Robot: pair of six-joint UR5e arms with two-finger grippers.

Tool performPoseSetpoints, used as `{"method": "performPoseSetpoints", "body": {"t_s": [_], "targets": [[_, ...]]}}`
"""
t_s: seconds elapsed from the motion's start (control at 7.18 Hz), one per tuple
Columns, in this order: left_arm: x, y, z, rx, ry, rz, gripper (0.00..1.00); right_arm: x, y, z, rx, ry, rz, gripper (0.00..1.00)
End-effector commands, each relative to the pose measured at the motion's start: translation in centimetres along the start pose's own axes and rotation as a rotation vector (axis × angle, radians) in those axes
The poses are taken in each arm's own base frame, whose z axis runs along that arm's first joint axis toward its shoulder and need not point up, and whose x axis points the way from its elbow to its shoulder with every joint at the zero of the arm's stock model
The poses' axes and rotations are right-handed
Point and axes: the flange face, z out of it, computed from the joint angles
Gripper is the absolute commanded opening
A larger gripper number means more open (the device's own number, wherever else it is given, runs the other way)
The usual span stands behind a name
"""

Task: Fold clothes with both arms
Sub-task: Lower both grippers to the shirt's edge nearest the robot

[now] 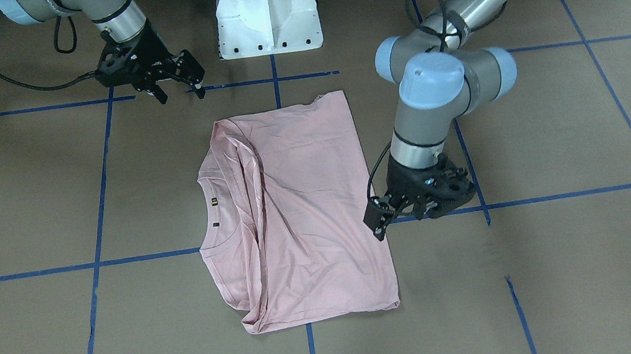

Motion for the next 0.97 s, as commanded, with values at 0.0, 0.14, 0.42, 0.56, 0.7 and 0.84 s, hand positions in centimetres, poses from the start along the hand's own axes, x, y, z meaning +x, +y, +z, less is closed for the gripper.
{"method": "performPoseSetpoints", "body": {"t_s": [0.0, 0.14, 0.42, 0.56, 0.7, 0.84], "targets": [[-4.8, 9.9, -3.8, -0.112, -0.089, -0.233, 1.00, -2.4, 0.0, 1.8, 0.003, 0.052, 0.004, 1.00], [-5.9, 15.9, -2.8, -0.163, -0.129, -0.331, 1.00, -2.5, 0.0, 1.7, 0.003, 0.051, 0.004, 1.00], [-6.4, 25.3, -1.7, -0.195, -0.175, -0.440, 1.00, -2.4, -0.1, 1.6, 0.005, 0.051, 0.006, 1.00], [-7.0, 28.1, -1.4, -0.218, -0.199, -0.451, 1.00, -2.5, -0.2, 1.5, 0.005, 0.047, 0.006, 1.00], [-7.4, 29.7, -1.1, -0.228, -0.216, -0.463, 1.00, -2.5, -0.2, 1.5, 0.005, 0.047, 0.006, 1.00], [-7.4, 30.2, -0.6, -0.228, -0.225, -0.458, 1.00, -2.5, -0.2, 1.5, 0.005, 0.047, 0.006, 1.00]]}}
